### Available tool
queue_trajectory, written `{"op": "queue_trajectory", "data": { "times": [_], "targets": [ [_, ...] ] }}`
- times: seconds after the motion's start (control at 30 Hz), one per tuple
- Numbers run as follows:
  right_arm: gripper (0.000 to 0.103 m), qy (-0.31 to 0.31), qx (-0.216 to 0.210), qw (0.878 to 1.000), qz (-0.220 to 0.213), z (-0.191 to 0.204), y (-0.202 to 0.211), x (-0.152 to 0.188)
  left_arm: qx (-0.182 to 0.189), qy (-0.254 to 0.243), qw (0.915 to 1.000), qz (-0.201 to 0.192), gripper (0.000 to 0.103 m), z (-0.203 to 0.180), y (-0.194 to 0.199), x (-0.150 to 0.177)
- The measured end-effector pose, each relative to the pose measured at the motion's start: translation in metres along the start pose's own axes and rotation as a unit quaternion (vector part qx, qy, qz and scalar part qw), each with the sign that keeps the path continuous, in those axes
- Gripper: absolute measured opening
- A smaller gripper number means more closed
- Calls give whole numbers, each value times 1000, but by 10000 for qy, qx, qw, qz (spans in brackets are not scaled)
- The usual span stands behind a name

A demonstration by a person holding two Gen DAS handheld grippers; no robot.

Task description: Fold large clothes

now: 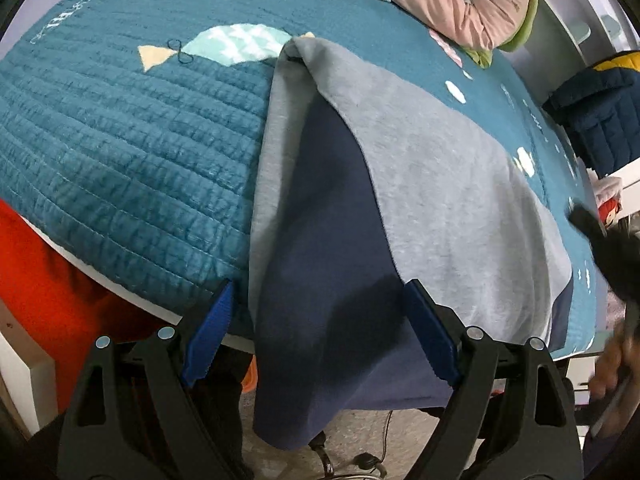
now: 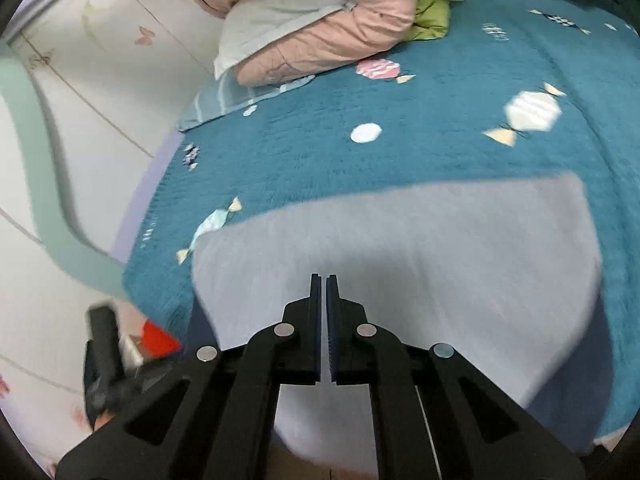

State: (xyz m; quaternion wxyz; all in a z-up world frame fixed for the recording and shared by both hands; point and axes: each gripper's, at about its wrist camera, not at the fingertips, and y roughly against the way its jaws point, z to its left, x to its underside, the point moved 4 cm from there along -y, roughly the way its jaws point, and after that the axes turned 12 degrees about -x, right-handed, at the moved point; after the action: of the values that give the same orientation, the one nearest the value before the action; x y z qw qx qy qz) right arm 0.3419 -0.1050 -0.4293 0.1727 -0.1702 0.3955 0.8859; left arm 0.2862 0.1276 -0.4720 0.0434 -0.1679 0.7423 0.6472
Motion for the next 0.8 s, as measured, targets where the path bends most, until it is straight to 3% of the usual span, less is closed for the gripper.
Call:
{"op": "queue_trajectory", "data": {
  "times": [0.1, 0.17, 0.3, 0.47, 0.57, 0.67, 0.73, 0.8],
  "targets": [
    [3, -423, 222, 9985, 264, -23, -37, -8, 24, 4, 10000, 40, 85, 0, -4, 0],
    [0, -941, 260, 9915, 857, -49, -70, 8, 45, -20, 10000, 47, 85, 0, -5, -1],
    [0, -911, 170, 9928, 754, -50, -61, 26, 47, -55, 10000, 43, 85, 0, -6, -2],
    [0, -941, -26, 9923, 809, -40, -24, 89, 100, -23, 9999, 53, 85, 2, -7, -3],
    [0, -1081, -198, 9921, 608, -42, -9, 115, 93, -45, 9999, 46, 85, 4, -5, 0],
    [0, -1040, -288, 9929, 500, -47, -10, 118, 135, -3, 9999, 79, 84, 3, -5, 3],
    [0, -943, -315, 9937, 512, -46, -11, 117, 230, 41, 9996, 125, 79, 4, -3, 7],
    [0, -922, -408, 9936, 508, -46, -10, 118, 321, 84, 9993, 176, 65, 4, -1, 10]
  ]
}}
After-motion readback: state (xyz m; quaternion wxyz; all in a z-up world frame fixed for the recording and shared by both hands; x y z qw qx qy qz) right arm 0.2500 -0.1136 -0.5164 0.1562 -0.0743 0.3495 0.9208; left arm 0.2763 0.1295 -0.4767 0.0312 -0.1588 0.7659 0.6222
